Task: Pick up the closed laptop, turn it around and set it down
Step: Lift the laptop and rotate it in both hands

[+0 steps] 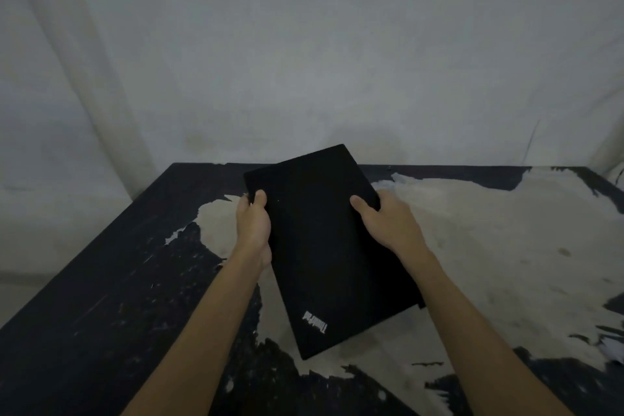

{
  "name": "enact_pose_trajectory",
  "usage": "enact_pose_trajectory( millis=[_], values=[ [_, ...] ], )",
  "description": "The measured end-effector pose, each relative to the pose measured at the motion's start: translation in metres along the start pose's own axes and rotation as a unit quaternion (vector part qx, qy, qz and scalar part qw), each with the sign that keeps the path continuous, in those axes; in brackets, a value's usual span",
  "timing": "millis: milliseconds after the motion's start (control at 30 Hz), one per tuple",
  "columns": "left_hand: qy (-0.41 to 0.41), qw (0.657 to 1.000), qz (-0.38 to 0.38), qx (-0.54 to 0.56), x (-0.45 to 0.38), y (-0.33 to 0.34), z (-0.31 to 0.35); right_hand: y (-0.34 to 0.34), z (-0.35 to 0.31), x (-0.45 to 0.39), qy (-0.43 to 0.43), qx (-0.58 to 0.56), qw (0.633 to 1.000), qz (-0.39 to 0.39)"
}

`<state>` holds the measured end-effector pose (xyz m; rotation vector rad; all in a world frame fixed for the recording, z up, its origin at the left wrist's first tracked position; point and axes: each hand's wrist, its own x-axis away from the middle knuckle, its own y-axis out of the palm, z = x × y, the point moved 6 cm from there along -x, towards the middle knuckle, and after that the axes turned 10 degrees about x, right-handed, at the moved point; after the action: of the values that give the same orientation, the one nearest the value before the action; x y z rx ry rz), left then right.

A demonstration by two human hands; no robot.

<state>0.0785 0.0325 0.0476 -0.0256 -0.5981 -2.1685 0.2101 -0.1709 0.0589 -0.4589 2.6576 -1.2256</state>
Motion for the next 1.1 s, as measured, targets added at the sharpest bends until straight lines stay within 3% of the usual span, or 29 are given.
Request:
enact_pose_trajectory(
  millis=[200,333,500,600,800,1100],
  values=[
    [-0.016,0.998,-0.059,0.014,0.006,0.008,0.0,-0.022,0.012,0.004,-0.001,0.063,0.996,0.056],
    [-0.003,0.993,-0.098,-0.072,0.001,0.007,0.026,-0.046,0.008,0.003,-0.029,0.084,0.995,0.045],
    [-0.032,0.935,-0.215,-0.279,0.004,0.021,0.044,-0.066,0.002,0.002,-0.023,0.14,0.988,0.052],
    [-0.049,0.904,-0.264,-0.333,0.017,0.036,0.041,-0.065,-0.003,0.001,-0.053,0.168,0.983,0.05],
    [-0.007,0.926,-0.239,-0.291,0.032,0.034,0.025,-0.064,-0.014,0.002,-0.103,0.17,0.979,0.034],
    [0.051,0.965,-0.196,-0.165,0.03,0.018,0.012,-0.069,-0.024,0.006,-0.165,0.198,0.953,0.157]
  ],
)
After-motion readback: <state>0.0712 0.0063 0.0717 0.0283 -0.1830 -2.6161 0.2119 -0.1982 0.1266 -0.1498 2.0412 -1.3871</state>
